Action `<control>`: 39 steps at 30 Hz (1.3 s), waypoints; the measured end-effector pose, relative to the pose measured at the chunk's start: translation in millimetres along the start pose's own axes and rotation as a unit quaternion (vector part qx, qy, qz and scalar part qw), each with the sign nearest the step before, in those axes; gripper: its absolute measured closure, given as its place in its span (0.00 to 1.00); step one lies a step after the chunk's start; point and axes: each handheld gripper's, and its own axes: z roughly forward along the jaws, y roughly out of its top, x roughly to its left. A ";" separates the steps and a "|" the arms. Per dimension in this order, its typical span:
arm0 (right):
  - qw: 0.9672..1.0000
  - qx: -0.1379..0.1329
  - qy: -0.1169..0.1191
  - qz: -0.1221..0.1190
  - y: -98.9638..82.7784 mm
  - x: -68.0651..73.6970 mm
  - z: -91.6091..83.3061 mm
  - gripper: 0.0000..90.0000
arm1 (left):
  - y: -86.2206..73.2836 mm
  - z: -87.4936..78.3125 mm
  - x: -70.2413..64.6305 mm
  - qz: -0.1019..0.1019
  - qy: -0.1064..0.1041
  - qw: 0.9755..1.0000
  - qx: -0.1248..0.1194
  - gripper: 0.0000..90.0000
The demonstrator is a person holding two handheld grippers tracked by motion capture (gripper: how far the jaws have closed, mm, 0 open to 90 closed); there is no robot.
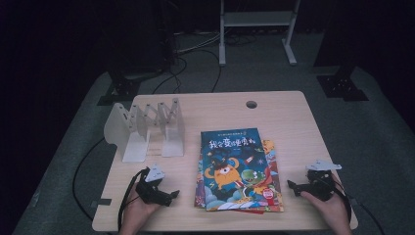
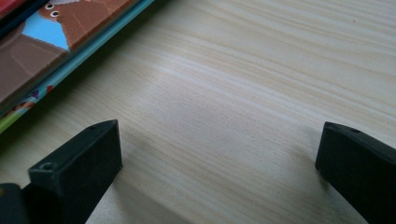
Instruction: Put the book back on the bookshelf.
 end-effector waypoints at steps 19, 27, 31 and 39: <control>1.000 -0.026 -0.010 0.011 0.8 2.1 -2.9 0.29 | 0.3 0.2 0.3 -0.004 0.004 1.000 0.001 0.00; 0.999 -0.026 0.003 0.026 17.0 8.6 -9.4 0.34 | 0.3 0.2 0.5 -0.006 0.005 1.000 0.001 0.00; 0.999 -0.037 0.012 0.015 33.9 15.5 -14.9 0.35 | 0.3 0.2 0.6 -0.005 0.005 1.000 0.001 0.00; 0.998 -0.053 0.032 0.003 74.1 23.6 -8.1 0.36 | 0.3 0.2 0.5 -0.005 0.005 1.000 0.001 0.00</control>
